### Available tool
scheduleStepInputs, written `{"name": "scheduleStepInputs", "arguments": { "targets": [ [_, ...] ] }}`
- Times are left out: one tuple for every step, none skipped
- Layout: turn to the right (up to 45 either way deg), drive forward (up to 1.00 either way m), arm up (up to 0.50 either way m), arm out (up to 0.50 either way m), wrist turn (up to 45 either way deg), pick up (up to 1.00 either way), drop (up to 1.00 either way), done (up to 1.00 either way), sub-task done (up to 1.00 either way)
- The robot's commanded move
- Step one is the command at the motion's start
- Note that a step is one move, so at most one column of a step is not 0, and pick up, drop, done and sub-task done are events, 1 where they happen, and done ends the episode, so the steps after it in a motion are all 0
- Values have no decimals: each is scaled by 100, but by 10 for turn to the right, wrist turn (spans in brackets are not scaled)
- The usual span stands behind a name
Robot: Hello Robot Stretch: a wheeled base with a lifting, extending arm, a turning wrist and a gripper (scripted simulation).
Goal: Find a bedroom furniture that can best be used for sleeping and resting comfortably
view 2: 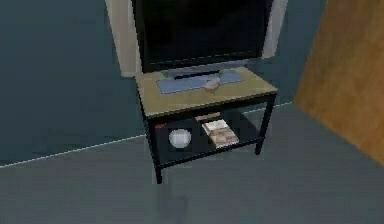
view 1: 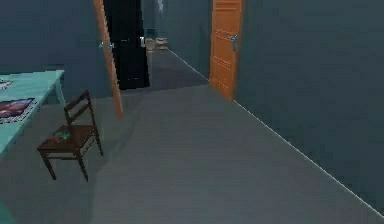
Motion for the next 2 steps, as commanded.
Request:
{"name": "scheduleStepInputs", "arguments": {
  "targets": [
    [0,100,0,0,0,0,0,0,0],
    [-30,0,0,0,0,0,0,0,0]
  ]
}}
